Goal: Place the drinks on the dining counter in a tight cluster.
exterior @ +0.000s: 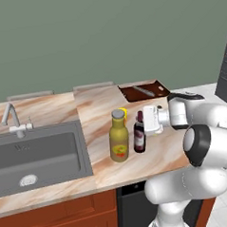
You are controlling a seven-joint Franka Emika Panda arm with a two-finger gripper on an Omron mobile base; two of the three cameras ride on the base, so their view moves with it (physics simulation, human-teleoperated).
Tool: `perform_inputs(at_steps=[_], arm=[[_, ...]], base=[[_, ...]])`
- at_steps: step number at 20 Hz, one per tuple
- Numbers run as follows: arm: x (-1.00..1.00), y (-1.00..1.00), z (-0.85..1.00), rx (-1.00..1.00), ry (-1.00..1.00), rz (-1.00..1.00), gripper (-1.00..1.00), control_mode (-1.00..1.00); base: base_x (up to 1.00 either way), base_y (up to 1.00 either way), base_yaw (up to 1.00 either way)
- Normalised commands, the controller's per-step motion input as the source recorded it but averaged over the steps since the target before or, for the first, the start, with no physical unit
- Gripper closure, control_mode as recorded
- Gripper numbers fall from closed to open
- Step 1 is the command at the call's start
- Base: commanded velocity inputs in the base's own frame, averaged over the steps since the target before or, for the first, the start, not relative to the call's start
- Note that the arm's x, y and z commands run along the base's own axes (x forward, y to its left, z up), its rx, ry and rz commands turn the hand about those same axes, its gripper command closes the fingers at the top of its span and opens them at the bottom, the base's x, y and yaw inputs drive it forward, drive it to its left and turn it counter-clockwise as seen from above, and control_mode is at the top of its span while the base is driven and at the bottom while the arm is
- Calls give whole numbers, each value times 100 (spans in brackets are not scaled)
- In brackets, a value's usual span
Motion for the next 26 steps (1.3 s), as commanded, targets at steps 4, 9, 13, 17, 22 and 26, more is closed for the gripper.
perform_inputs(at_steps=[4, 9, 13, 17, 22, 26], arm=[[-2, -1, -16, 0, 0, 0, -100, -100], [-11, 0, -5, 0, 0, 0, -100, -100], [-11, -1, 0, 0, 0, 0, -100, -100], [-1, -8, 1, 0, 0, -1, -100, -100], [0, -12, 7, 0, 0, -2, -100, -100], [-4, -23, 7, 0, 1, -4, -100, -100]], base=[[0, 0, 0], [0, 0, 0], [0, 0, 0], [0, 0, 0], [0, 0, 0], [0, 0, 0]])
